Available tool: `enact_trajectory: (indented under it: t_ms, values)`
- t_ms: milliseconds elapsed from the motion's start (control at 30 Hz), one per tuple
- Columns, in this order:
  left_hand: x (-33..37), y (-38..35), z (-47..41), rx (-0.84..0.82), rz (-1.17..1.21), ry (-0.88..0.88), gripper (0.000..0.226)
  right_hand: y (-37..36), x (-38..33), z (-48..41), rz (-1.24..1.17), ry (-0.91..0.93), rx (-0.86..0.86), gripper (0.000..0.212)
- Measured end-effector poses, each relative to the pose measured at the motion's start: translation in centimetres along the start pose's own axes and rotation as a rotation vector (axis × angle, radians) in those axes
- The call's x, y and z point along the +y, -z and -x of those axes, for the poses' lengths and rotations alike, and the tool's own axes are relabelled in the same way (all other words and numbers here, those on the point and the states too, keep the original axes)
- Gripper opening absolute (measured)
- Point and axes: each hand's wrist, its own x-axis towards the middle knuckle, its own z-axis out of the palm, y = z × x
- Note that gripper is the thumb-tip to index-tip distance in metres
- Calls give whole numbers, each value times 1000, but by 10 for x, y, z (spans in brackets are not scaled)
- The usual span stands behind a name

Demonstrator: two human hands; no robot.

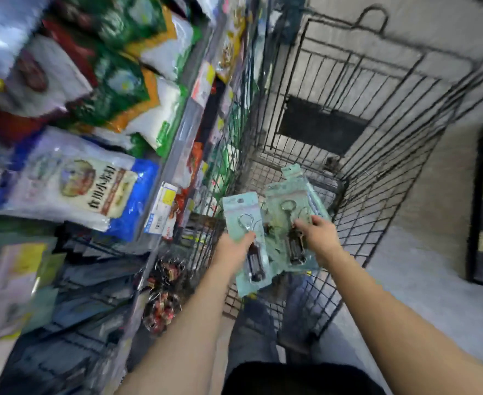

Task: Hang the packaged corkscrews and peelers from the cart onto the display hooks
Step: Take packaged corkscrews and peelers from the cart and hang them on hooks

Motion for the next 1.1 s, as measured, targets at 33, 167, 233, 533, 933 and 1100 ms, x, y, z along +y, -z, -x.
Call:
enact_trajectory:
  t_ms: [33,167,233,533,933,1100]
  values:
    - [9,5,13,-5,-12,-15,30,5,-6,15,-21,15,15,55]
    - [34,22,60,-6,-59,-118,43,25,-17,62,-119,82,-23,33]
    - [41,31,80,1,-63,-201,53,32,-18,75,-145,118,-12,37]
    - [69,68,165,94,97,-449,31,52,-64,155,-131,357,-116,30]
    - [38,60,297,477,326,-635,27,92,-85,219,2,705,-398,44]
    - [-19,52,365,608,507,-605,7,98,-69,266,7,717,-564,53]
